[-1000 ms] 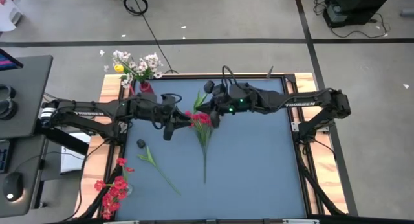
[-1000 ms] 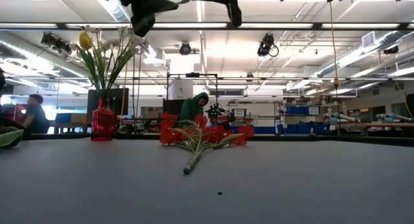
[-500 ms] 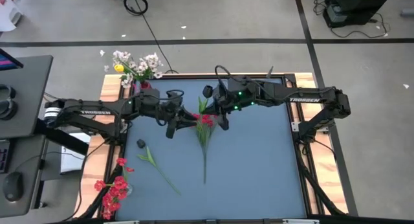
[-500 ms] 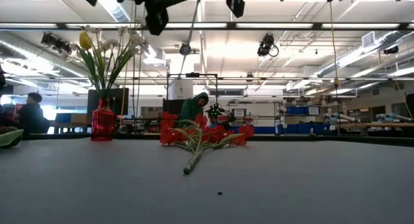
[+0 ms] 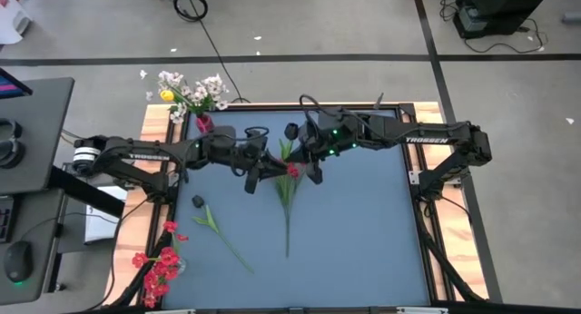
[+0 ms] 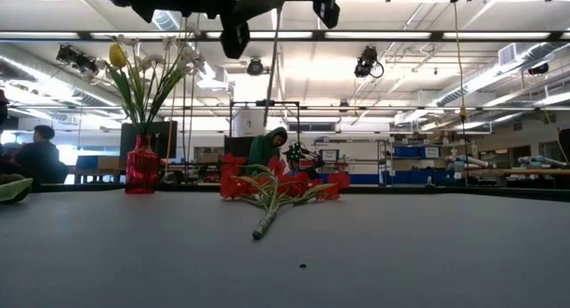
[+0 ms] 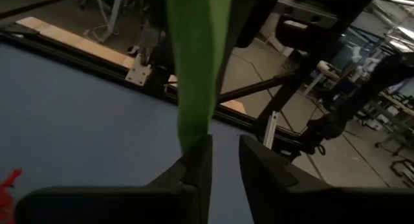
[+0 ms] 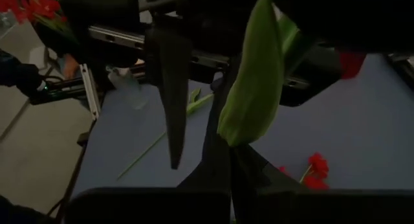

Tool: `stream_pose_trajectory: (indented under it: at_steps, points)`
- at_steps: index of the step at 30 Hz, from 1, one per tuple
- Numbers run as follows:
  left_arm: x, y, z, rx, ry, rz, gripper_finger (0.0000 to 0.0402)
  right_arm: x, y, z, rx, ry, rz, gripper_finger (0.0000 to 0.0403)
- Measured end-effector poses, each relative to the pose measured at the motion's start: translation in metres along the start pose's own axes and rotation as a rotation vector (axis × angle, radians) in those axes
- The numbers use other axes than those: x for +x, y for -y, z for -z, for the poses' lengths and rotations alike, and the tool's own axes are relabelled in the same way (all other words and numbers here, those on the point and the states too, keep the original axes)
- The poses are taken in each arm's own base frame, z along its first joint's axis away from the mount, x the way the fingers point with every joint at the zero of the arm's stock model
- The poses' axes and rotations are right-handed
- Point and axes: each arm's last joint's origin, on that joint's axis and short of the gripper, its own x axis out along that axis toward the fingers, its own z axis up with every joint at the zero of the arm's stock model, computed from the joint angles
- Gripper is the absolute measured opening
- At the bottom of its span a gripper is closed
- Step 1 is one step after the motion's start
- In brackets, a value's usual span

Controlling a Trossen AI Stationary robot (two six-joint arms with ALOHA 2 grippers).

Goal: Sort flowers into vase by color
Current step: Put the right black tulip flower into the transparent vase

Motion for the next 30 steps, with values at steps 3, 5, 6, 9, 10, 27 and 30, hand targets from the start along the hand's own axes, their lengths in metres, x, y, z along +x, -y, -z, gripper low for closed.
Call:
stream_pose_trajectory:
  at_steps: [3, 5, 6, 9, 10, 27, 30]
  points:
    - [-0.001, -0.004, -0.001, -0.037, -0.001, -0.021, 0.0072, 0.000, 0.001, 0.001, -0.003, -0.003, 0.025, 0.0001]
    - [-0.003, -0.003, -0.001, -0.039, -0.010, -0.010, 0.0073, 0.000, 0.001, 0.002, 0.000, -0.015, 0.033, 0.0001]
    - [-0.005, -0.002, -0.002, -0.027, -0.014, -0.010, 0.0077, -0.001, 0.002, 0.002, 0.001, -0.021, 0.038, 0.0001]
    - [-0.007, -0.001, 0.003, 0.001, -0.060, -0.040, 0.0096, -0.001, 0.003, 0.002, -0.001, -0.019, 0.033, 0.0001]
    - [-0.008, -0.003, 0.006, -0.005, -0.089, -0.079, 0.0105, -0.002, 0.004, 0.001, -0.003, -0.016, 0.029, 0.0001]
    - [-0.007, -0.008, -0.004, 0.047, 0.021, -0.101, 0.0117, -0.003, 0.008, -0.003, -0.026, 0.025, 0.024, 0.0001]
    - [-0.007, -0.009, -0.007, 0.071, 0.048, -0.097, 0.0100, -0.003, 0.009, -0.005, -0.027, 0.034, 0.008, 0.0001]
